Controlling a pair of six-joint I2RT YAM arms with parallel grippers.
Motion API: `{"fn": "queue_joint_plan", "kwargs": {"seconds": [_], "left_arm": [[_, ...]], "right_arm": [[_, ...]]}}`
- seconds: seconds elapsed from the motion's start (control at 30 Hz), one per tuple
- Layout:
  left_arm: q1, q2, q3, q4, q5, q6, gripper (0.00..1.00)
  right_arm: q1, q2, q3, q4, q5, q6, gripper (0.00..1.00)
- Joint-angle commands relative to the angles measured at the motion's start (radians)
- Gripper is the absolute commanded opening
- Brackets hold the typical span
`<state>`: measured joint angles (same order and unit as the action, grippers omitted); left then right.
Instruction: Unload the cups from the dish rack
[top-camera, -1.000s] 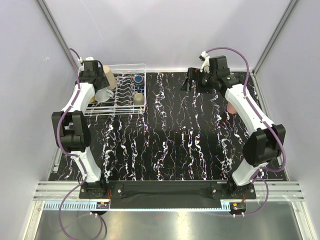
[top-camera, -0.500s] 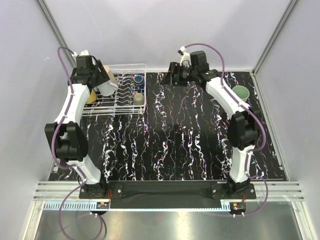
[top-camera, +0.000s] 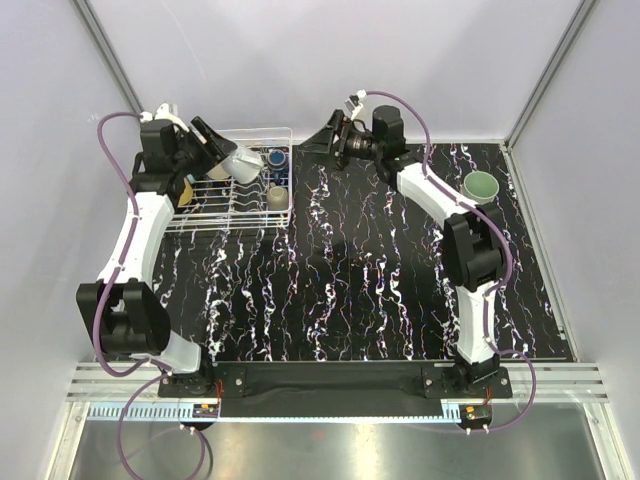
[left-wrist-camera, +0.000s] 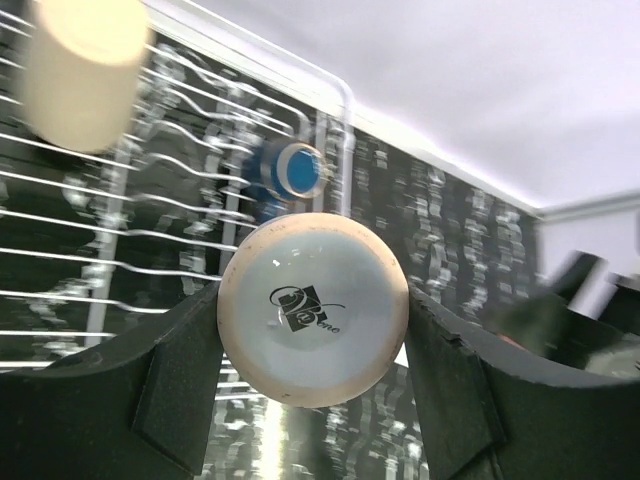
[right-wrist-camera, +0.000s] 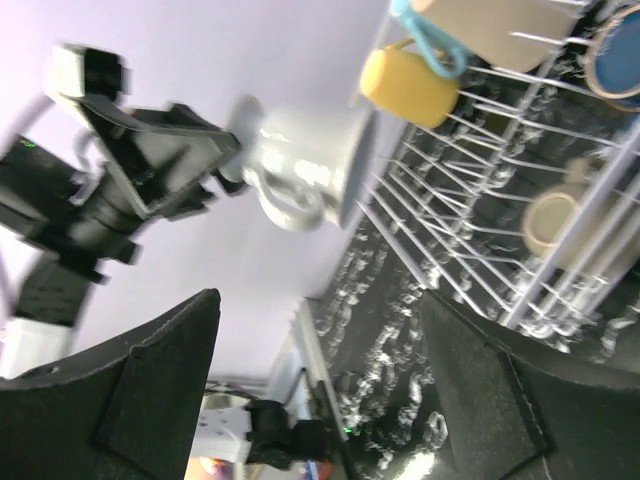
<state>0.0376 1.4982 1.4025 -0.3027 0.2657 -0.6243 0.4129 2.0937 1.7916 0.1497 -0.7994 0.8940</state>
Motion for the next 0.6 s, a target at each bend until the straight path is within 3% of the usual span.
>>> {"fn": "queue_joint_plan", "kwargs": {"seconds": [0.0, 0.3, 0.57], "left_arm": [[-0.001, -0.075, -0.042, 0.212, 0.151, -0.127, 0.00], [-0.011, -0.104, -0.125, 0.430, 0.240, -0.229, 0.00], [-0.036, -0.101, -0.175, 0.594, 0.291, -0.276, 0.00]], "right_arm": [[0.013, 0.034, -0.038, 0.353, -0.067, 0.254, 0.87], [0.027, 0.077, -0.058, 0.516, -0.020, 0.534, 0.84], [0.052, 0.101, -0.029, 0.525, -0.015, 0.571, 0.84]]}}
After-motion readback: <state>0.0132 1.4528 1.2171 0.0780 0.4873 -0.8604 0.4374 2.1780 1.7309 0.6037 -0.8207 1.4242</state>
